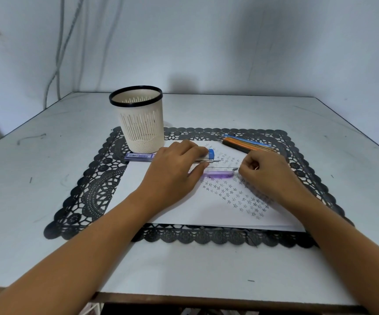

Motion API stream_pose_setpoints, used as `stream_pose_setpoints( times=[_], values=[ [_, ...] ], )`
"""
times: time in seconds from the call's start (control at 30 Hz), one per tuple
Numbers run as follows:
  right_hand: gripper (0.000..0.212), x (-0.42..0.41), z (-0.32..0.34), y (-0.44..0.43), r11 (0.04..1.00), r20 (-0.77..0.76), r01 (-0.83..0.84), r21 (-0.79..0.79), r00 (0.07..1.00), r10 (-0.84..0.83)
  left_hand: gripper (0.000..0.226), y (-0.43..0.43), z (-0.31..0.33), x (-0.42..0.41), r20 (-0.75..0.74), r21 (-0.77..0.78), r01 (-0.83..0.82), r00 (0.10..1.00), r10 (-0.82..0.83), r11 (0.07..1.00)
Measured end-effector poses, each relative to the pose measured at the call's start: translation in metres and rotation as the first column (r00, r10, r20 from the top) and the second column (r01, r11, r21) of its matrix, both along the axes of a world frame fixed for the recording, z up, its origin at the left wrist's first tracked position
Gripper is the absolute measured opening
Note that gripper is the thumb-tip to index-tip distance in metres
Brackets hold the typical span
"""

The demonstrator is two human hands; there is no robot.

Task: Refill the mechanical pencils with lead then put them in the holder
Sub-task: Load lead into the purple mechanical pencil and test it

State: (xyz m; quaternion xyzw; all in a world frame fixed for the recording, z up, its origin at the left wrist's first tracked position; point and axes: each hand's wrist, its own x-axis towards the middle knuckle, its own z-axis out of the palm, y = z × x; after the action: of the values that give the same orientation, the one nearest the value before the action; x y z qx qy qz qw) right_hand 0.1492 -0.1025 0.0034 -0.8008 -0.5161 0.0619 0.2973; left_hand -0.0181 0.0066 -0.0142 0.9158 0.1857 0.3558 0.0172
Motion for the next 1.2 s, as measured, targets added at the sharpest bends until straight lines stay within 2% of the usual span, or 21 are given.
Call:
stream_pose_setpoints(
  times=[0.17,0.37,0.5,0.63,0.73,0.97,1.03,1.1,1.13,1.2],
  values=[
    [0.009,0.002,0.001,0.0,0.999,0.053,-0.007,-0.033,0.999,0.008,0.032,-0.001,0.001,0.0,-0.006,-0.004,0.004,1.0,-0.004,1.0],
    [0.014,0.005,0.004,-0.001,1.0,0.027,0.021,-0.006,0.999,-0.02,0.031,-0.004,0.001,0.001,0.009,-0.001,0.018,1.0,-0.018,1.0],
    [0.015,-0.001,0.013,-0.004,0.991,-0.211,0.023,0.129,0.977,0.005,0.03,-0.006,0.002,0.002,0.041,0.001,0.026,0.999,-0.026,1.0],
    [0.014,-0.011,0.019,-0.008,0.974,-0.481,-0.149,0.168,0.851,0.213,0.03,-0.01,0.004,0.004,0.096,-0.042,0.05,0.994,-0.046,0.998],
    [0.014,-0.019,0.015,-0.007,0.957,-0.57,-0.256,0.136,0.77,0.287,0.029,-0.014,0.005,0.005,0.149,-0.078,0.079,0.987,-0.066,0.994],
    [0.015,-0.028,0.01,-0.001,0.937,-0.745,-0.182,0.299,0.569,0.348,0.027,-0.019,0.006,0.007,0.233,-0.13,0.105,0.97,-0.072,0.986],
    [0.014,-0.027,0.009,0.0,0.93,-0.732,-0.151,0.336,0.58,0.358,0.027,-0.02,0.006,0.007,0.226,-0.189,0.143,0.969,-0.099,0.971],
    [0.016,-0.025,0.008,0.0,0.919,-0.687,-0.13,0.371,0.628,0.366,0.023,-0.023,0.007,0.007,0.227,-0.331,0.195,0.966,-0.123,0.923],
    [0.016,-0.024,0.009,-0.001,0.913,-0.662,-0.124,0.389,0.651,0.371,0.02,-0.025,0.008,0.007,0.242,-0.435,0.225,0.962,-0.127,0.872],
    [0.019,-0.022,0.01,-0.001,0.894,-0.617,-0.117,0.433,0.685,0.389,0.017,-0.027,0.009,0.008,0.281,-0.647,0.277,0.953,-0.117,0.711]
  ],
)
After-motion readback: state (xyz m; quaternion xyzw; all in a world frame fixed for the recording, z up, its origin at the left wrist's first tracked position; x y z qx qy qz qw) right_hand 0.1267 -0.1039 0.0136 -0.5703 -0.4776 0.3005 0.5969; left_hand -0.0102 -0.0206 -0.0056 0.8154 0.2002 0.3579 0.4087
